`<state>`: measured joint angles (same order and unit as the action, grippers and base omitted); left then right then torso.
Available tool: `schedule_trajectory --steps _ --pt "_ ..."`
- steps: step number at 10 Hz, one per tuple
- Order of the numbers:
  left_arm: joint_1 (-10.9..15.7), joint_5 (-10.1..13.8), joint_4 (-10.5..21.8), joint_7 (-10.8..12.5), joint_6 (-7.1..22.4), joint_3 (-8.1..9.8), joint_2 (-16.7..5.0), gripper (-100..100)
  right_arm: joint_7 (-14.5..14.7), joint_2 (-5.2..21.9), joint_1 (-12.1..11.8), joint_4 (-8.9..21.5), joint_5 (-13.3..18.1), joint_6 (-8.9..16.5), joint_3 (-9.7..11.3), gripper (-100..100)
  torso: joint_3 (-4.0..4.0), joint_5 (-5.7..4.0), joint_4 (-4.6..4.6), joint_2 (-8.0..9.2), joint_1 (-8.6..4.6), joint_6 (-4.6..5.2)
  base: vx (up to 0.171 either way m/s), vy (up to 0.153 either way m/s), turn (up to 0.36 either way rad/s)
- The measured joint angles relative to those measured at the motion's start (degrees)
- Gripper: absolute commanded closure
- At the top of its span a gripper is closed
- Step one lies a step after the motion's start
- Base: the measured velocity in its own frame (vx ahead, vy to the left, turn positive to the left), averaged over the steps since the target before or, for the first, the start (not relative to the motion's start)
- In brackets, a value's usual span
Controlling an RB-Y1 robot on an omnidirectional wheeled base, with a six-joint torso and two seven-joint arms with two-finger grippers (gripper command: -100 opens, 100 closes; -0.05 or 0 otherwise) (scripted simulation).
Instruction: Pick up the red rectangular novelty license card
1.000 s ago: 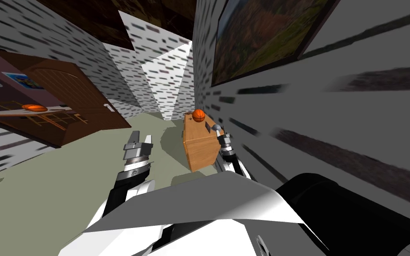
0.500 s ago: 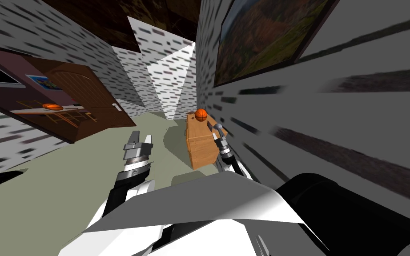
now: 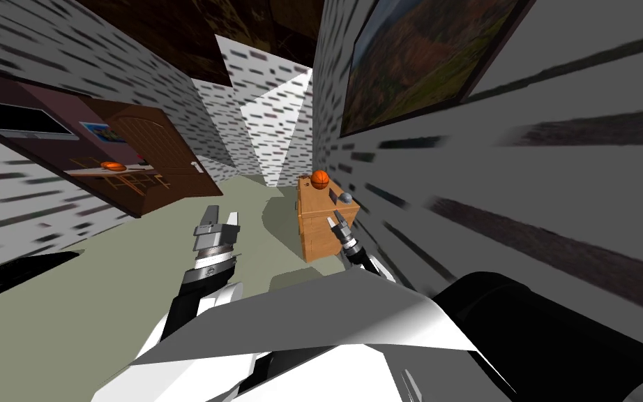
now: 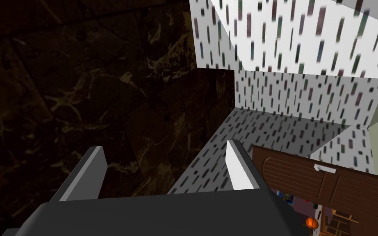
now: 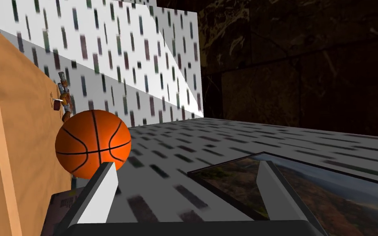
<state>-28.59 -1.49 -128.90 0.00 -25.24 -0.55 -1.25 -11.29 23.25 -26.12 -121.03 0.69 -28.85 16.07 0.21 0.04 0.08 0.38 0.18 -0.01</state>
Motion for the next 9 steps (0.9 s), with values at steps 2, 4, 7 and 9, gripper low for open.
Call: schedule_trajectory --steps 2,4,7,9 --pt "0.0 0.0 0.0 0.0 0.0 0.0 0.0 0 -0.2 3.4 0.1 0.8 -0.6 -0.2 2.4 -100 0.01 0.01 0.01 0.01 0.05 0.0 -0.09 0.068 0.083" --pt "0.0 0.0 0.0 0.0 0.0 0.01 0.0 0 -0.5 6.1 0.6 1.8 -1.0 -0.2 3.5 -100 -0.08 -0.01 -0.02 -0.17 -0.09 0.02 -0.051 0.035 0.057" --pt "0.0 0.0 0.0 0.0 0.0 0.0 0.0 0 -0.9 11.4 0.4 3.8 -2.1 -1.2 7.3 -100 0.02 0.02 0.01 0.03 0.09 0.0 -0.092 0.071 0.084" --pt "0.0 0.0 0.0 0.0 0.0 0.0 0.0 0 -1.5 15.2 0.7 5.4 -3.0 -1.8 9.6 -100 0.01 0.02 0.01 0.0 0.04 0.01 -0.088 0.067 0.087"
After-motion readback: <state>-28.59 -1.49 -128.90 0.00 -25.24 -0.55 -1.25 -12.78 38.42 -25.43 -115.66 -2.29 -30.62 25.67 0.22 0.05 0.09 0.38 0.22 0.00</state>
